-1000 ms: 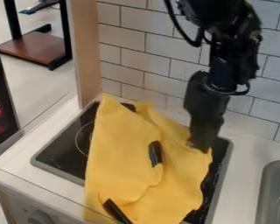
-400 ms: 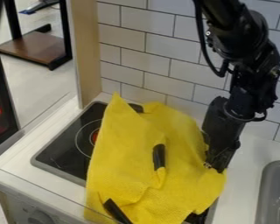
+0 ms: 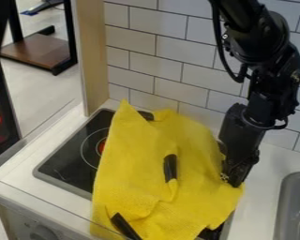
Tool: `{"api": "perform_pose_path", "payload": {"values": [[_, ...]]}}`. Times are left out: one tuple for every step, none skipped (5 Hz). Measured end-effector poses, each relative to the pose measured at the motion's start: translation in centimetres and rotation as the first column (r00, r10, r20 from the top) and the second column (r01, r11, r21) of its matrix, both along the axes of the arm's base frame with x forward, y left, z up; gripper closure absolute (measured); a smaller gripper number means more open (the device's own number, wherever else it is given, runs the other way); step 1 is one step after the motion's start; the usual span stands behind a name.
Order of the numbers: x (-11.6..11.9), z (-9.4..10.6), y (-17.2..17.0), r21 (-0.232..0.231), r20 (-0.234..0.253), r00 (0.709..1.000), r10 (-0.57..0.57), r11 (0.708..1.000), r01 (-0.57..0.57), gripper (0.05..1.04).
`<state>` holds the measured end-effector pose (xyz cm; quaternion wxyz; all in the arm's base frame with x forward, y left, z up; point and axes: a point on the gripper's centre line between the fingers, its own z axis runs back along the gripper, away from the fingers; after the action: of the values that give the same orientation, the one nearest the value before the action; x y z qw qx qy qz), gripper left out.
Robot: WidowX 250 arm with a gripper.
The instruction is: Unfold the cloth from bottom left to top right
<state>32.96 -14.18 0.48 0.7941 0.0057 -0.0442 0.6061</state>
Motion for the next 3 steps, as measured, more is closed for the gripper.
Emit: {"api": "perform_pose_path", "payload": {"values": [[-0.3, 0.1, -0.1, -0.016, -0.025, 1.000, -0.003, 1.000, 0.003, 0.477], [-0.2, 0.8, -0.1, -0.043, -0.029, 1.000, -0.009, 0.999, 0.008, 0.208], [-0.1, 3.0, -0.1, -0.084, -0.009, 1.000, -0.014, 0.996, 0.014, 0.067]]}}
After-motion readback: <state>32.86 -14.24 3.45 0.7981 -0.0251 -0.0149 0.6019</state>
